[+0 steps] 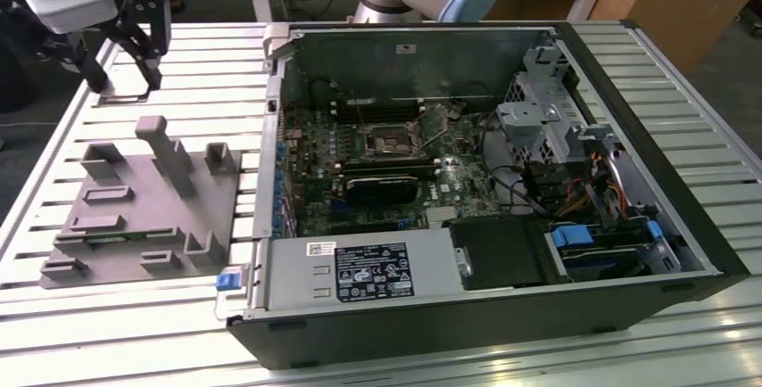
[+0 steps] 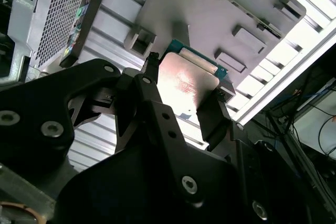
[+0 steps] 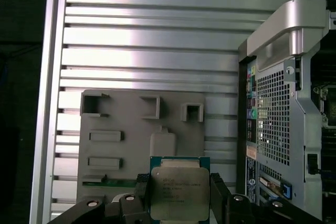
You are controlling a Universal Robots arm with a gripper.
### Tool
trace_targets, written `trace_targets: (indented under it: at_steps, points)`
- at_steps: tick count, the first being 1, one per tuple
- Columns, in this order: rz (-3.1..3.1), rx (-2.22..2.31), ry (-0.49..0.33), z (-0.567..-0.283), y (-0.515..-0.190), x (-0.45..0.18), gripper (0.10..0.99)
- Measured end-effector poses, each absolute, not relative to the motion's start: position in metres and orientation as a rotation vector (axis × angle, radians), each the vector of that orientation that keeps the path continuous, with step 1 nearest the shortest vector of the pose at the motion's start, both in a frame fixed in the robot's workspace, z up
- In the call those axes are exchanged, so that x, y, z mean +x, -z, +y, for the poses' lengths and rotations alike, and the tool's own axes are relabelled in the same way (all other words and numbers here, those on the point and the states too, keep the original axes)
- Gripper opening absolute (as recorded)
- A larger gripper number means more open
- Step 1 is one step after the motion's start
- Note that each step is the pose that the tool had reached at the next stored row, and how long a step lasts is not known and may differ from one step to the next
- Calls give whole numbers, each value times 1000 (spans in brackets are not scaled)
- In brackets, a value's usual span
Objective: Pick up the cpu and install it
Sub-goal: 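Pick up the cpu and move it towards the insertion slot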
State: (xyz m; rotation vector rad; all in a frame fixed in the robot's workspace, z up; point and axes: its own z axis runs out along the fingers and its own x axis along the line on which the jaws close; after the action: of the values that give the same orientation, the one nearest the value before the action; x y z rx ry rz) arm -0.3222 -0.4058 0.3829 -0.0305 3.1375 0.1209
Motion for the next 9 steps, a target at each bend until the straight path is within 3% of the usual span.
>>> trace_targets:
  at_steps: [9]
  points:
    - [3138,-31,-121,-406,-383,-311,541]
